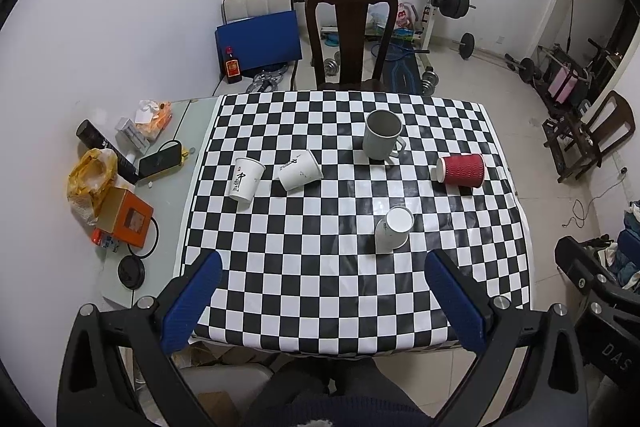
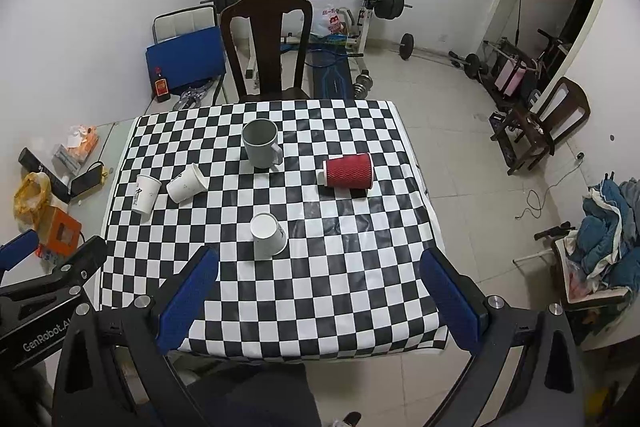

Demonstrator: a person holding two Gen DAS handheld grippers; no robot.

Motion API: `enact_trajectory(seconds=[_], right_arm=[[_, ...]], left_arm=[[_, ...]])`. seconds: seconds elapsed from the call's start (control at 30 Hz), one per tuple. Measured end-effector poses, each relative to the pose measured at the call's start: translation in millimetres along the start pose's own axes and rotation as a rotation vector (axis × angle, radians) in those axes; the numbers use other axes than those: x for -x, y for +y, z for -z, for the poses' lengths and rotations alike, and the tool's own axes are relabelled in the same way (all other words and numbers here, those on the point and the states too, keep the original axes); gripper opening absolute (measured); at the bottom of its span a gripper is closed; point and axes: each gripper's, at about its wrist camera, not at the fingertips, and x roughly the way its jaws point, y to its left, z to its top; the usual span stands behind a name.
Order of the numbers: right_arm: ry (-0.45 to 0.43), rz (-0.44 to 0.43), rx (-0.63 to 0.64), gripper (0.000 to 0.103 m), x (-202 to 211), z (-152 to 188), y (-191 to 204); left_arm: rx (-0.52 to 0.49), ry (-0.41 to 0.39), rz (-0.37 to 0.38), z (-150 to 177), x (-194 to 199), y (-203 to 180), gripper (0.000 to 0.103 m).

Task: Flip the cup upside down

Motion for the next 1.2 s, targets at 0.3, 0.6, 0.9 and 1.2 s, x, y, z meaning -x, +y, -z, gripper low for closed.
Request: enact_trajectory(seconds=[0.3,0.6,0.9,1.2], right_arm=[[0.019,-0.003,0.005,0.102,2.8,1.3,1.9],[0.024,-0.005,0.006,0.102,2.3,0.0,2.1],[0.028,-0.006,0.005,0.102,2.9,-0.7,3.5],[0.029,-0.004,0.0,0.102,3.0,-2.7,4.2]], left_arm=[[0.0,0.013,0.007,5.2,3.1,5.0,0.103],[0.001,0.009,0.001,3.0,3.4,4.4,0.103],[-0.001,0.012,0.004,4.8,4.8,7.4,0.103],[-0.009,0.011,0.003,5.1,5.3,9.6,0.103]])
